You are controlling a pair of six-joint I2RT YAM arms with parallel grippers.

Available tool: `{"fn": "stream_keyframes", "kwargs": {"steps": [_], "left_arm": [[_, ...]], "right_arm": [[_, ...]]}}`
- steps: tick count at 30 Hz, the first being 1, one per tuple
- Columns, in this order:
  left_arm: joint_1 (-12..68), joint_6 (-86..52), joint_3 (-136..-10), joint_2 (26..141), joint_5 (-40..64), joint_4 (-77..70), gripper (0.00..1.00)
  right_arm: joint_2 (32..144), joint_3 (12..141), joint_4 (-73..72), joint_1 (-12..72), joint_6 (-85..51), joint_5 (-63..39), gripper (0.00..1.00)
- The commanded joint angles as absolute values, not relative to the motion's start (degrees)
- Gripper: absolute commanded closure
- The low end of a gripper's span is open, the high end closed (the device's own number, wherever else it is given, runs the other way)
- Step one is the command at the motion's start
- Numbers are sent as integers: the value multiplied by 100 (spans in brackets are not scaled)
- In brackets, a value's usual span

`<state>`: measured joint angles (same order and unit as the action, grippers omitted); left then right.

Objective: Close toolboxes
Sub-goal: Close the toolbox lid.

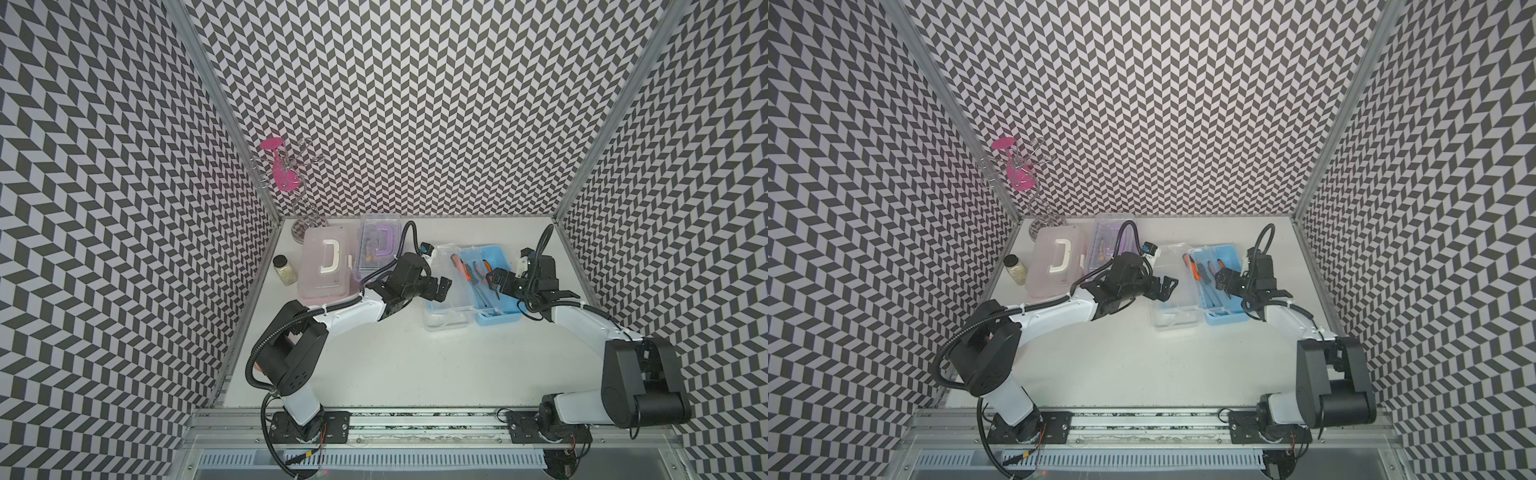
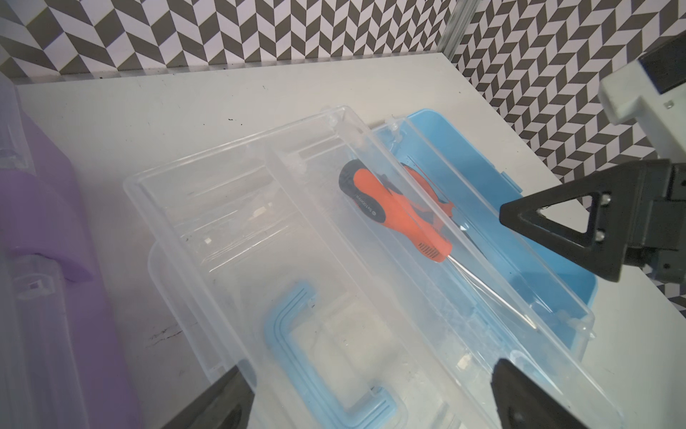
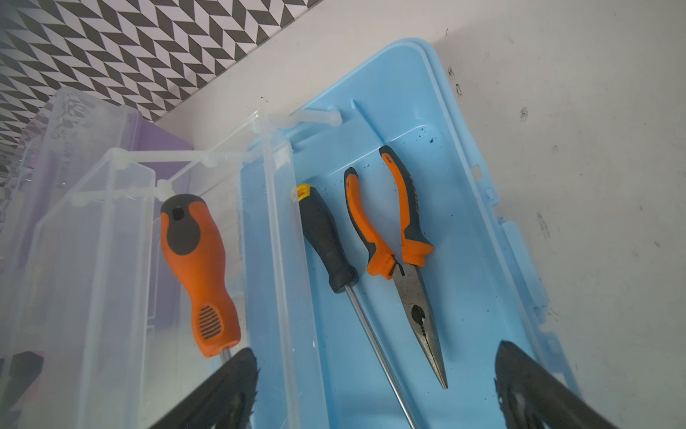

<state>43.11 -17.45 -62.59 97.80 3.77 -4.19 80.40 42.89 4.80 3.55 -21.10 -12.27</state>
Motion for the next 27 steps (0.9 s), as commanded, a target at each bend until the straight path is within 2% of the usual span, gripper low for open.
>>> {"fn": "stream_keyframes", "kwargs": {"steps": [1,6,10,18,27], "left_arm": [[4377,-1670,-6436,9822,525,-486,1],[4376,-1644,-6433,9800,508,-448,1],[4375,-1627,-6434,9769,526,-449,1],[4376,-1566,-6457,9747,525,-439,1],[4371,-1521,-6458,9765,525,-481,1]], "right_arm": [[7752,4290,289,325,-2158,-960,2],[7533,4310,345,299,-2240,-99,1],[7621,4281,302,236,-2269,168,1],[8212,4214,105,174,-2301,-446,1],[8291,3865,-400,171,-2486,-1485,2]]}}
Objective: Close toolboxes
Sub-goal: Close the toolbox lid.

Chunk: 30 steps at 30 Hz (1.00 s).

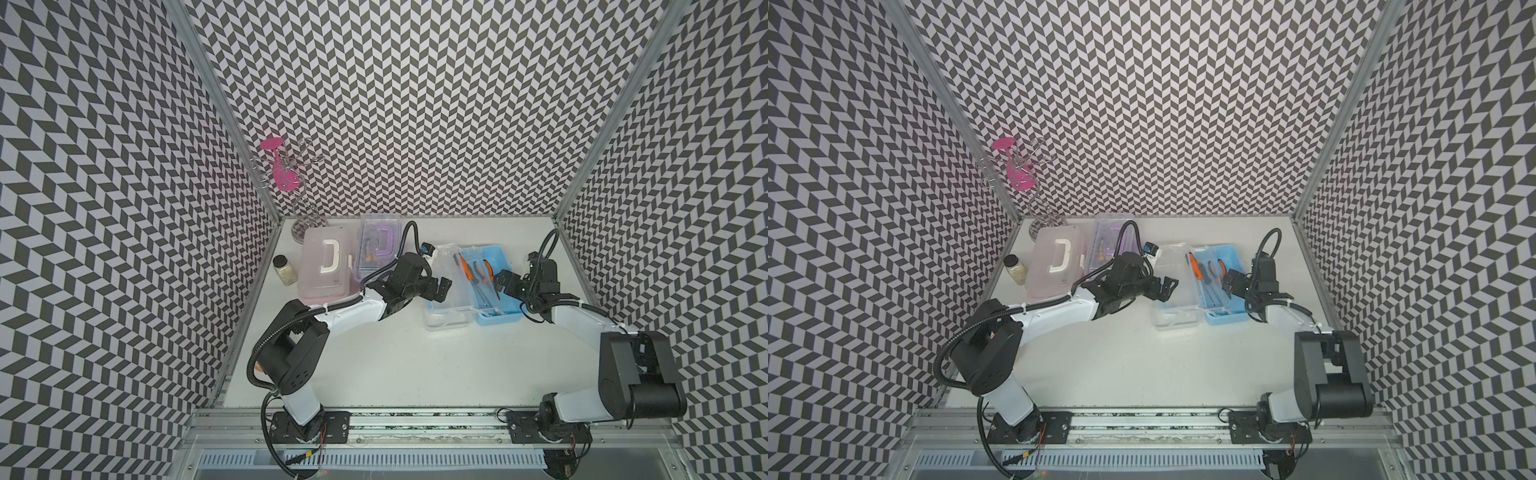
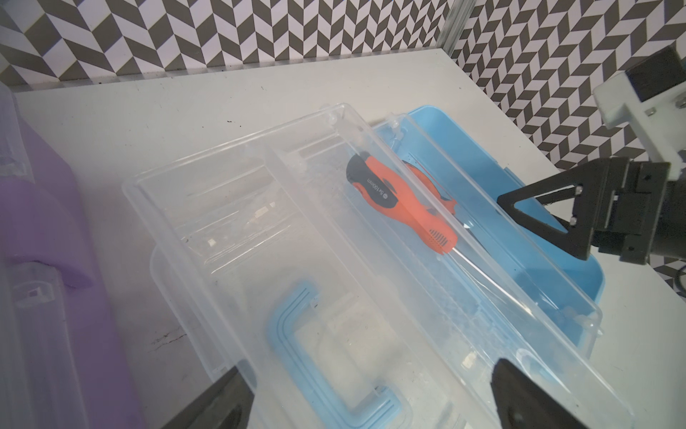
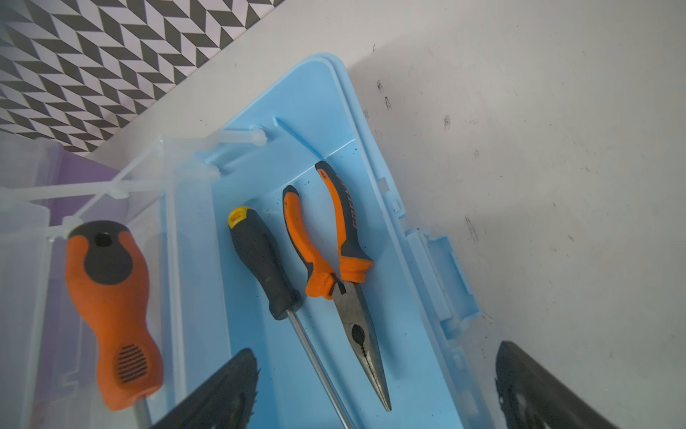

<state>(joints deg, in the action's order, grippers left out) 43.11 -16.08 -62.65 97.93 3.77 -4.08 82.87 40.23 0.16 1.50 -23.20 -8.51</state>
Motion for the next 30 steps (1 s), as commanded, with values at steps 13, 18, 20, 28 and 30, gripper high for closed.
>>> {"fn": "stream_keyframes", "kwargs": {"steps": [13,18,20,28,30], "left_arm": [[4426,-1628,-6519,9684,536,-682,1],[4495,-1633,-6653,9762,498,-615,1],[4538,-1635,-6708,9792,494,-607,1],[4752,-1582,-6914,9870,426,-529,1],[4780,-1574,-6961,9896,401,-493,1]], "right_arm": [[8009,3622,-644,172,-2615,-2482,2],[7863,3530,-650,175,-2637,-2544,3],[7831,3499,-665,168,-2637,-2637,3],[7816,3410,-733,176,-2671,-2828,2],[7813,3378,-775,171,-2680,-2889,3]]}}
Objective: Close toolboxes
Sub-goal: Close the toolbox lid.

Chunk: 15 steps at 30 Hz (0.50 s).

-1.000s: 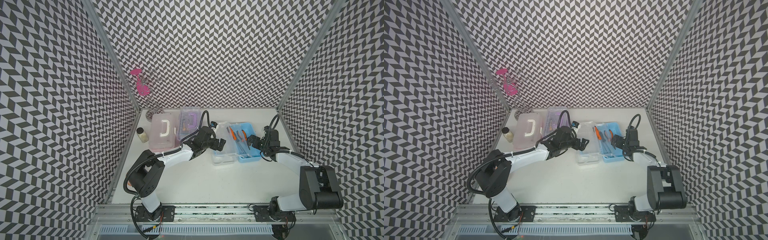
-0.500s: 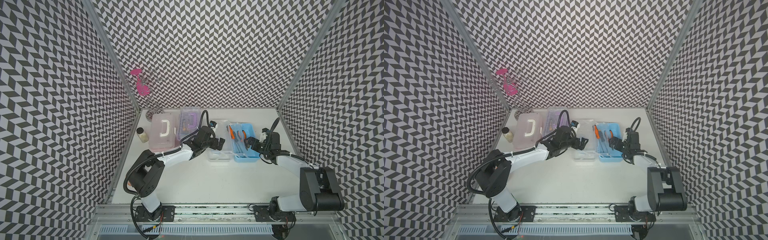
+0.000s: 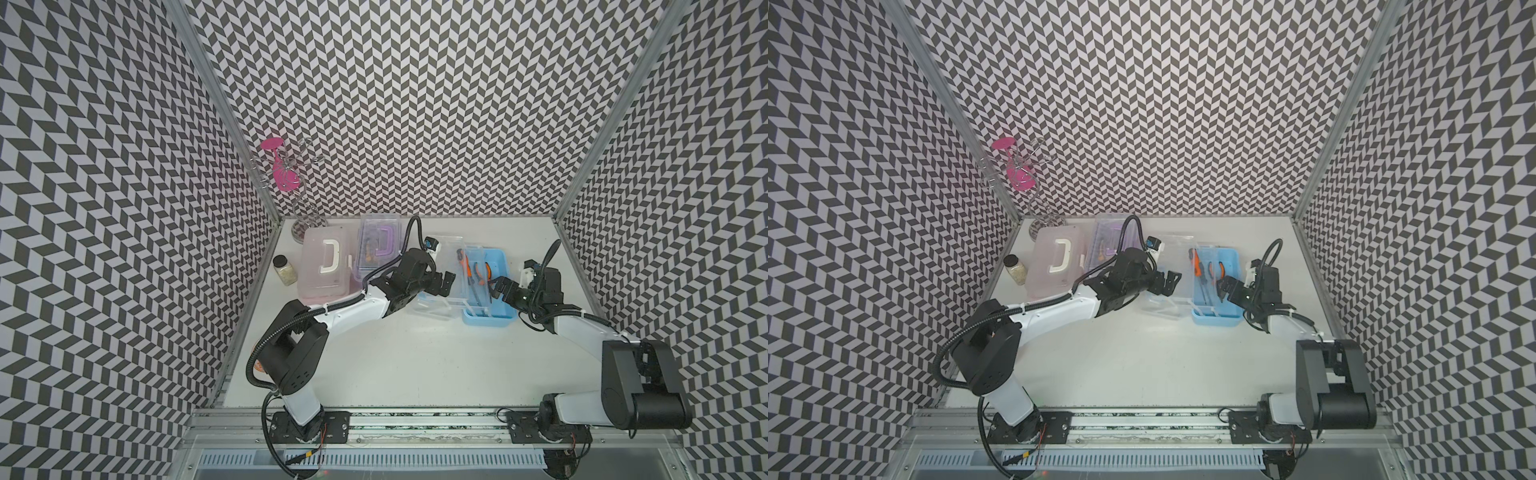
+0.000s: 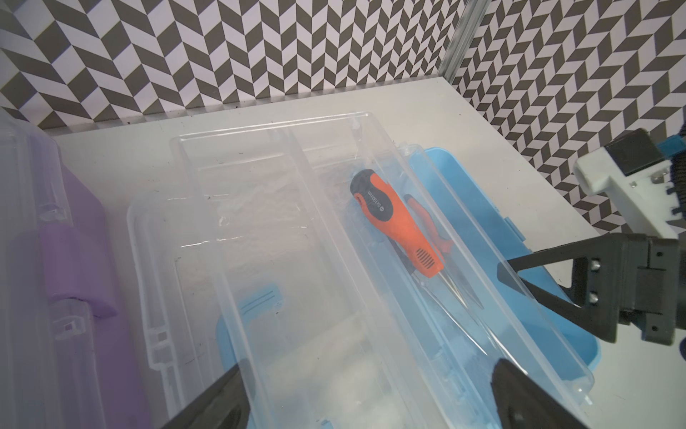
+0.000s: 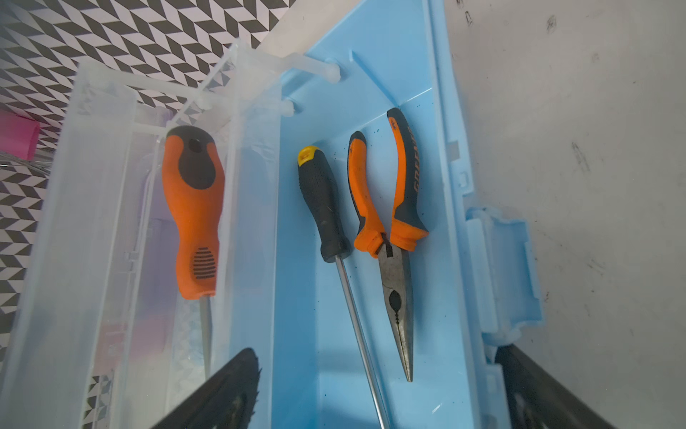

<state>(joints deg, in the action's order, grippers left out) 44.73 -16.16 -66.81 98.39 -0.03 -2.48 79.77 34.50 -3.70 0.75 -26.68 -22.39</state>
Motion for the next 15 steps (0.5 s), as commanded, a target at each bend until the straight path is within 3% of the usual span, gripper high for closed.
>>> {"fn": "stream_keyframes", "kwargs": {"steps": [1,15], "left_arm": [[4802,-1573,-6982,9901,393,-479,1],[4931,-1625,-7167,9974,203,-300,1]], "right_arm": [[7813,3375,-804,178,-2688,-2932,3],[7739,3208,-1122,183,-2961,-3361,3]]}}
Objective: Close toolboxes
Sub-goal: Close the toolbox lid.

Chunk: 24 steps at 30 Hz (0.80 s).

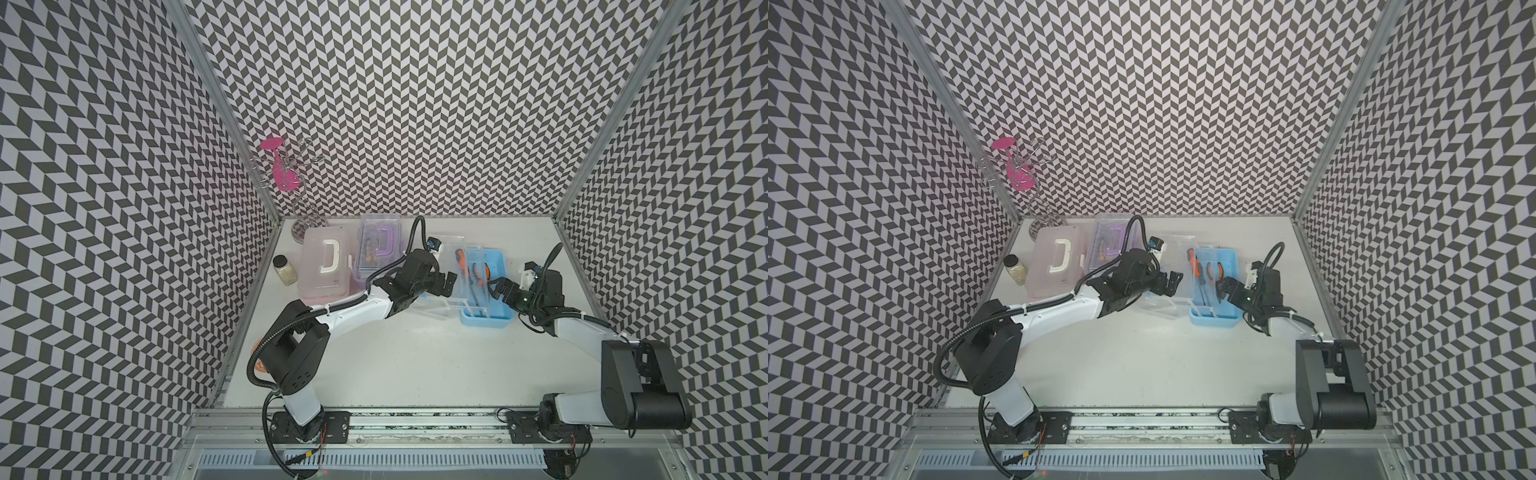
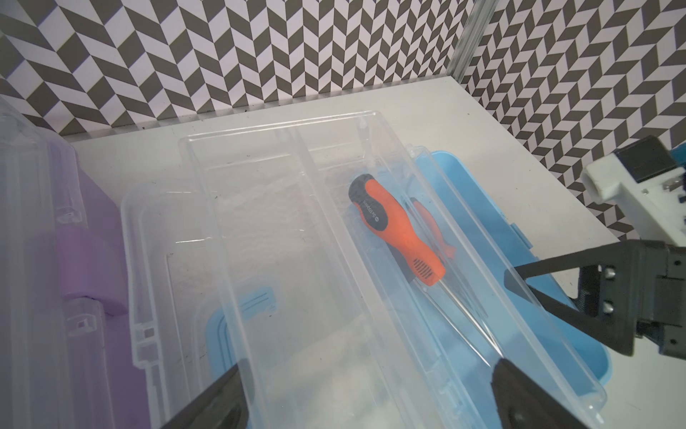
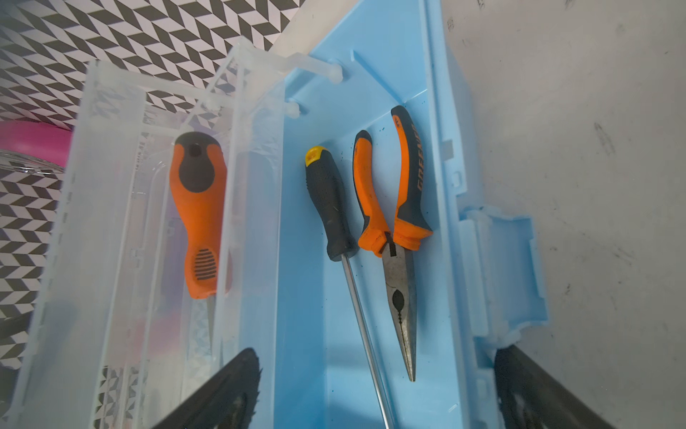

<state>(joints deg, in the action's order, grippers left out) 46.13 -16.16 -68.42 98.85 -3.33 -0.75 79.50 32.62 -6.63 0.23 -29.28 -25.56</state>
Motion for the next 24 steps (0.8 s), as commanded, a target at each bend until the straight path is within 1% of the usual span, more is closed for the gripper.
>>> {"fn": "stream_keyframes", "kwargs": {"steps": [1,9,13,24], "left_arm": [[4931,-1628,-7185,9984,202,-277,1],[4950,-1627,-7270,10011,188,-242,1],[4951,-1601,-7280,10002,124,-191,1],[4951,-1529,-7269,9967,72,-121,1]], "right_arm": [[7718,3200,-1124,179,-2971,-3381,3],[7630,3178,-1143,184,-3056,-3532,3],[7641,3246,-958,181,-3157,-3309,3],[7734,3361,-944,150,-3349,-3244,4]]}}
